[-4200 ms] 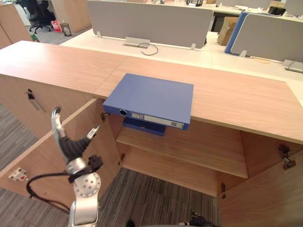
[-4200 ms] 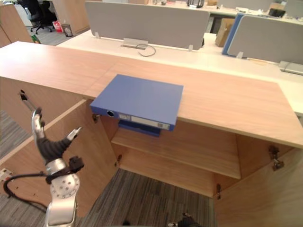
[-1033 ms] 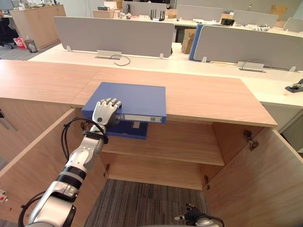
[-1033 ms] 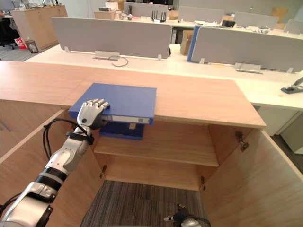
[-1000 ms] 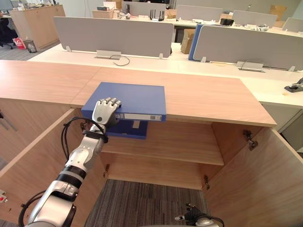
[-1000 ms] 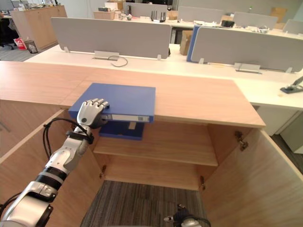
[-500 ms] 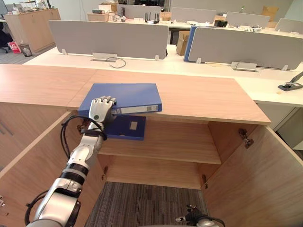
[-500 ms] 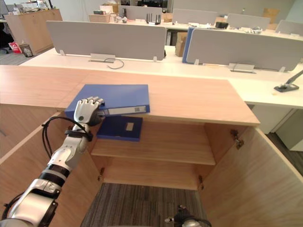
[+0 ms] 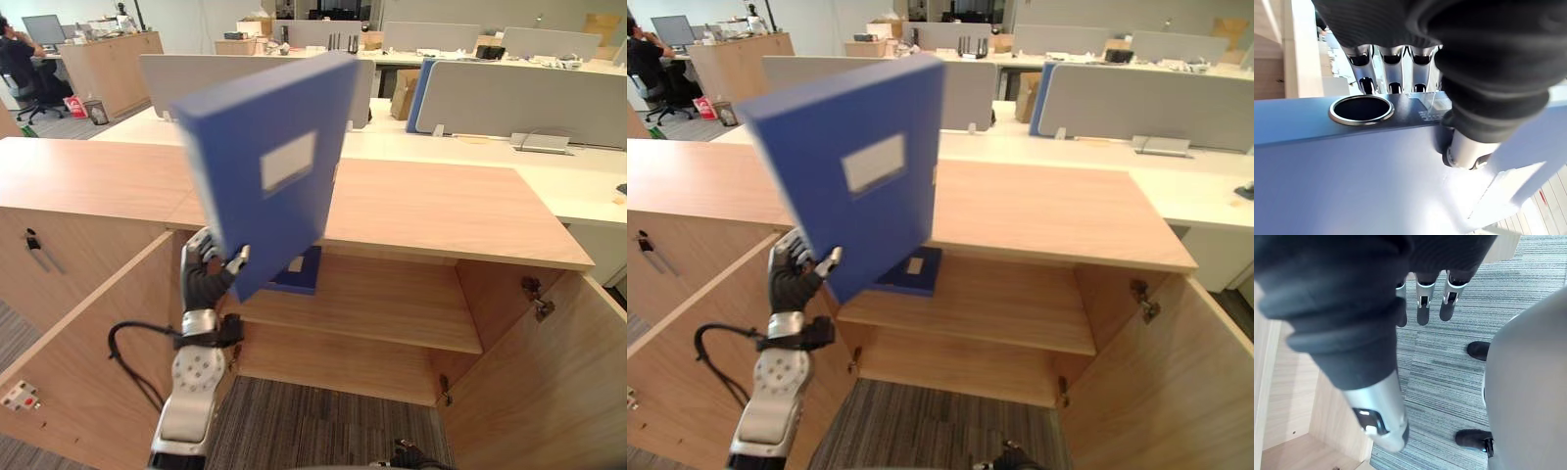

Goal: Walk over to the cabinet, pick up the folder, carry it to the office cabinet, place the folder inside the office cabinet, then close the office cabinet door

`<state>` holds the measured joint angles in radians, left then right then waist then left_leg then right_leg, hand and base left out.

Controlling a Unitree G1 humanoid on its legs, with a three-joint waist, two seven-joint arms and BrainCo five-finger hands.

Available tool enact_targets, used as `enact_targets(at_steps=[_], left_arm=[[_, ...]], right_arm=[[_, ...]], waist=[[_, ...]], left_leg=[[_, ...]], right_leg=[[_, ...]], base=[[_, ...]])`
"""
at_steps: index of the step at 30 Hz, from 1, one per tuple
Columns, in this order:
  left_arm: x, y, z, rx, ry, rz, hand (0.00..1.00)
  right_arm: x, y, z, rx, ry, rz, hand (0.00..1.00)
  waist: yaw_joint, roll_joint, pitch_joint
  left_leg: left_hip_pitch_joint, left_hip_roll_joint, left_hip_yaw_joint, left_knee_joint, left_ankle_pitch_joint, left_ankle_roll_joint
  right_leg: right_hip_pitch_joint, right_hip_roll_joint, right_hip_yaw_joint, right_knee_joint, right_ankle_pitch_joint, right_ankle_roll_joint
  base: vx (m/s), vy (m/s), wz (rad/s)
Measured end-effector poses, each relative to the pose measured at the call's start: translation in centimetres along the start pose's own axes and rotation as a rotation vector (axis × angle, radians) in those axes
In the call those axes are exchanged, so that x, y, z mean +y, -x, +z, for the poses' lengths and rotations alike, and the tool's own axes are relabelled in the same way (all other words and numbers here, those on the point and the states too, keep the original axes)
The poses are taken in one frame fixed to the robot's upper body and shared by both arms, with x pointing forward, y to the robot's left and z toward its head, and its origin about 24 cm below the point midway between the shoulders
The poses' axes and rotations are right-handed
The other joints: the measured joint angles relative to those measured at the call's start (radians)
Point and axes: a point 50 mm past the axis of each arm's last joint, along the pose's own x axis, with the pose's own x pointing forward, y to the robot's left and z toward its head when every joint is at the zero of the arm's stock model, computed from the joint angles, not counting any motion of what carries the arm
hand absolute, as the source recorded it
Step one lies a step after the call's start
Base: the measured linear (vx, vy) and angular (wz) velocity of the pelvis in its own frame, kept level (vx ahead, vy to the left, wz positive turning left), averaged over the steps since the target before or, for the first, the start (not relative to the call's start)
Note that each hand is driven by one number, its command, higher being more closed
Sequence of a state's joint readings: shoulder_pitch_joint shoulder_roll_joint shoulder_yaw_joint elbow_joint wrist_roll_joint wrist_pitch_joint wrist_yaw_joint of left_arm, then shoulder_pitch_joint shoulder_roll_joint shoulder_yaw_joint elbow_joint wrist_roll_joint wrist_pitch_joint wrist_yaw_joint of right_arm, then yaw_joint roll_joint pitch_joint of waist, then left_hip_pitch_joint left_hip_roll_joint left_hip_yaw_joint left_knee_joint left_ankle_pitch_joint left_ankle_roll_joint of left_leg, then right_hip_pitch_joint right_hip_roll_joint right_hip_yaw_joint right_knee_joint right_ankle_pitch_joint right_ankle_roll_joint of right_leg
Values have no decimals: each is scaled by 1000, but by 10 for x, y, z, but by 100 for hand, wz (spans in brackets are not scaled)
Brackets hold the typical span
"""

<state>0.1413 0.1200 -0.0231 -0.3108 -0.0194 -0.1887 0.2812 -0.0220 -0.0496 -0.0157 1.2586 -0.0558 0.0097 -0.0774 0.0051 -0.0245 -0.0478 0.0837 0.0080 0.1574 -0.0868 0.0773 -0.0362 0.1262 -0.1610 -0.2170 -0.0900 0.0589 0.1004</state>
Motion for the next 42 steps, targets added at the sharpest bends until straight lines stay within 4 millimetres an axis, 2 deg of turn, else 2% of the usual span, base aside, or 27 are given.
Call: enact_targets(at_steps=[6,8,12,15,17,19,21,22,23,24,26,27,32,37,42], left_arm=[[25,14,12,6,232,98,100],[25,16,11,17,366,94,100],[19,16,12,26,506,67,100],[14,18,10,41,594,32,100],[13,19,9,46,641,25,100],[13,22,8,55,681,21,100],[17,28,5,72,706,25,100],[17,29,4,77,710,27,100],[19,33,2,90,716,29,100],[19,35,1,96,716,29,100],[20,41,-5,130,720,27,100],[20,42,-5,135,720,26,100],[14,49,-12,189,726,-14,100],[7,51,-12,196,736,-65,100],[4,51,-12,200,737,-79,100]], right_arm=[[1,0,-4,17,-13,8,0],[1,0,-5,20,-12,12,0],[6,0,0,-5,56,35,0],[14,1,20,-86,-18,58,0],[19,8,55,-250,-100,86,0],[21,31,108,-532,-169,128,0],[16,71,159,-840,-270,184,0],[14,81,168,-909,-296,196,0],[10,100,183,-1024,-344,220,0],[8,108,189,-1072,-366,237,0],[5,136,206,-1222,-427,302,0],[5,139,207,-1236,-429,309,0],[2,183,238,-1452,-417,397,0],[-1,211,269,-1583,-409,489,0],[15,240,291,-1663,-376,661,0]], waist=[[22,-3,1],[32,-5,1],[39,-11,5],[38,-14,9],[35,-15,9],[25,-20,13],[17,-30,18],[16,-33,20],[15,-38,23],[15,-41,24],[16,-45,26],[16,-45,26],[22,-45,26],[33,-45,26],[41,-44,26]], left_leg=[[-13,-2,-8,0,0,1],[-14,-1,-9,0,0,2],[-15,1,-11,0,1,4],[-19,3,-9,0,1,4],[-29,3,-6,1,6,12],[-31,2,0,1,9,15],[-30,2,1,1,9,16],[-30,2,1,1,8,16],[-30,2,1,1,8,16],[-29,2,2,1,8,16],[-29,1,3,1,7,17],[-29,1,3,1,7,17],[-27,1,2,1,3,12],[-27,1,2,1,7,16],[-27,1,2,1,7,17]], right_leg=[[-4,-5,-4,6,-1,5],[-4,-4,-5,6,-1,6],[-5,-2,-5,6,-3,5],[-11,0,-2,10,-7,3],[-26,1,-1,14,-7,2],[-35,2,3,21,-7,3],[-35,2,3,22,-8,2],[-35,2,3,22,-8,2],[-35,2,3,22,-9,3],[-35,2,3,22,-9,3],[-35,2,3,22,-10,3],[-35,2,3,22,-10,3],[-35,1,3,24,-10,3],[-35,2,2,24,-10,4],[-35,2,2,24,-10,3]], base=[[13,11,6],[0,0,0],[0,0,0],[-6,5,-1],[-18,13,-7],[-8,15,-7],[0,0,0],[0,0,0],[0,0,0],[0,0,0],[0,0,0],[0,0,0],[0,0,0],[0,0,0],[0,0,0]])
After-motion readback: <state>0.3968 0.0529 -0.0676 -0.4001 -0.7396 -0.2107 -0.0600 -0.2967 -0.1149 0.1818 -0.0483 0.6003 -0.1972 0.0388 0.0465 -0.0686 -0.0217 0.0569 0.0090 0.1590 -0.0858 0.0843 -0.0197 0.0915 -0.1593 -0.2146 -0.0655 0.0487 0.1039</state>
